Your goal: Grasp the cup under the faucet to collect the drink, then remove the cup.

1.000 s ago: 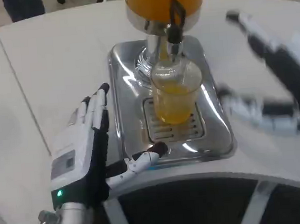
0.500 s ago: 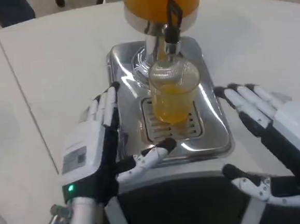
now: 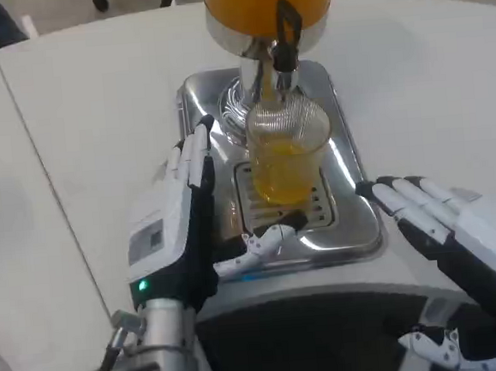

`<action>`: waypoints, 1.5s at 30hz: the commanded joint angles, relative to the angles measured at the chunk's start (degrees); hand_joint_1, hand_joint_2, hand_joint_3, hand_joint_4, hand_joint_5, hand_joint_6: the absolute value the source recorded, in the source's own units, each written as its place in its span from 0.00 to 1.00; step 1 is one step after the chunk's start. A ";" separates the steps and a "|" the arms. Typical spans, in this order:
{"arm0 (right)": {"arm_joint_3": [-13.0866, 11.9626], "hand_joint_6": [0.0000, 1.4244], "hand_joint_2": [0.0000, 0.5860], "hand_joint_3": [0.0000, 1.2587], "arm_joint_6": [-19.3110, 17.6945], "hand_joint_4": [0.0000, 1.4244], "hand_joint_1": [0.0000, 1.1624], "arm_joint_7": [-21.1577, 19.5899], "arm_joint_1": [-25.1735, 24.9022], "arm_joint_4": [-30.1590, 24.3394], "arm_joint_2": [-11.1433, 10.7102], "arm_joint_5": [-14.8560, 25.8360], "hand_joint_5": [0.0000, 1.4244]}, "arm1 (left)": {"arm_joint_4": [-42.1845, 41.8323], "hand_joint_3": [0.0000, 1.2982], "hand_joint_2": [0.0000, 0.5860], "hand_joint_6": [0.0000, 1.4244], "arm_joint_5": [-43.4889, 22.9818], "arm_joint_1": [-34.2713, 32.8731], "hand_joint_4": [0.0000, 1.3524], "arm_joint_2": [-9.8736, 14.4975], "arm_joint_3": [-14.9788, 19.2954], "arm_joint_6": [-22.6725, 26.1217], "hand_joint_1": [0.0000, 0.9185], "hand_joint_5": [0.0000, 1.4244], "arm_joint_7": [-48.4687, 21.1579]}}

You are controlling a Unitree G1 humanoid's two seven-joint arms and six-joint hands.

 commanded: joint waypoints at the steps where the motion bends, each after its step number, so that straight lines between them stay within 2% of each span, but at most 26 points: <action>1: -1.32 0.05 0.69 0.00 -0.71 0.00 0.60 0.83 1.65 -1.50 0.18 0.45 0.00 | 4.42 0.00 0.10 0.05 -1.29 -2.81 0.00 -1.31 -0.47 -1.57 0.44 0.02 2.12; 7: -2.60 0.05 0.69 0.00 -1.54 0.00 0.60 0.93 3.86 -2.63 0.48 1.57 0.00 | 8.13 0.00 0.10 0.05 -2.87 -5.49 0.00 -1.99 -1.01 -4.23 0.44 0.02 3.21; 16: -3.71 0.06 0.69 0.00 -1.03 0.00 0.60 1.24 4.70 -3.56 1.48 0.90 0.00 | 14.08 0.00 0.10 0.05 -5.19 -9.30 0.00 -2.30 -1.67 -7.44 0.42 0.03 3.59; 24: -2.67 0.06 0.68 0.00 -0.38 0.00 0.59 2.48 5.51 -5.41 3.36 -0.61 0.00 | 18.43 0.00 0.10 0.06 -6.32 -12.04 0.00 -3.01 -2.28 -9.25 0.41 0.04 4.16; 33: -2.55 0.06 0.67 0.01 1.23 0.00 0.58 4.51 5.72 -7.03 4.77 -1.09 0.01 | 23.51 0.00 0.10 0.07 -7.13 -15.42 0.00 -4.44 -2.18 -10.31 0.41 0.06 5.06; 45: -4.55 0.08 0.66 0.01 0.92 0.00 0.57 6.04 5.59 -7.13 6.69 -0.76 0.02 | 27.66 0.00 0.09 0.15 -8.14 -17.92 0.00 -6.27 -2.59 -9.77 0.42 0.13 6.76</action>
